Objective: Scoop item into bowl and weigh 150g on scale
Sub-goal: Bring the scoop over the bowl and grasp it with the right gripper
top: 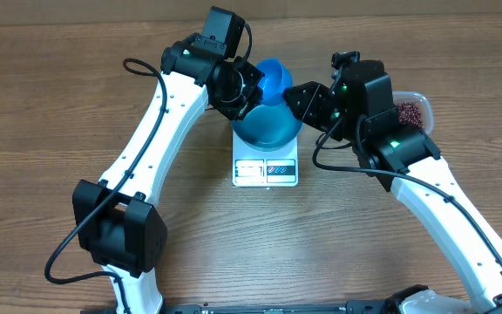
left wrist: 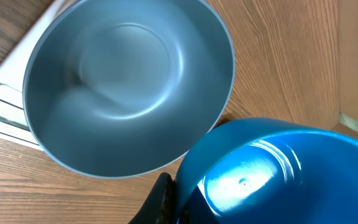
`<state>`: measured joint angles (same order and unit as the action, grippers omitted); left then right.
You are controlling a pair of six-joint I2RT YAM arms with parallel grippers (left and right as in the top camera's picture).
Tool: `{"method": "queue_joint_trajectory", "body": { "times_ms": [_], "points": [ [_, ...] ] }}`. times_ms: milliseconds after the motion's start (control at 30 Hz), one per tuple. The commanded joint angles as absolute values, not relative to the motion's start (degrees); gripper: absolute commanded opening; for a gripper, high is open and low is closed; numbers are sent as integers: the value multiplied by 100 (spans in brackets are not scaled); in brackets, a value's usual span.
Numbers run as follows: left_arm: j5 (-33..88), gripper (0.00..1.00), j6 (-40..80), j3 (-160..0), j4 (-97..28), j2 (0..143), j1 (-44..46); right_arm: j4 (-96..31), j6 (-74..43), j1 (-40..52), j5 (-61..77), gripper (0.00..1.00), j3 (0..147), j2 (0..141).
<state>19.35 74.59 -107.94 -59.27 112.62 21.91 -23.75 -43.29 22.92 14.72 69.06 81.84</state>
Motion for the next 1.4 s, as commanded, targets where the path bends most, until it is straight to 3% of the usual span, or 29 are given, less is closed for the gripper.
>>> {"method": "queue_joint_trajectory", "body": {
  "times_ms": [0,167,1033,1133,1300,1333,1367],
  "points": [
    [1997,4,7220,-10860,-5977,11174,2215,-2292,-4171,2324,1417,22,7019,8154],
    [2064,4,7107,-10860,-6034,11174,2217,-2294,-4171,2324,1420,14,7019,8154],
    [2252,4,7024,-10860,-6108,11174,2222,-2298,-4198,2327,1678,14,7019,8156],
    [2252,4,7022,-10860,-6134,11174,2222,-2296,-4195,2324,1675,4,7019,8156],
    [2233,4,6890,-10860,-6173,11174,2220,-2224,-4195,2324,1675,4,7019,8156],
    [2231,26,6875,-10860,-6195,11174,2220,-2191,-4195,2324,1675,4,7019,8156],
    [2226,56,6875,-10860,-6204,11174,2213,-2189,-4195,2324,1673,4,7019,8156]
  ]
}}
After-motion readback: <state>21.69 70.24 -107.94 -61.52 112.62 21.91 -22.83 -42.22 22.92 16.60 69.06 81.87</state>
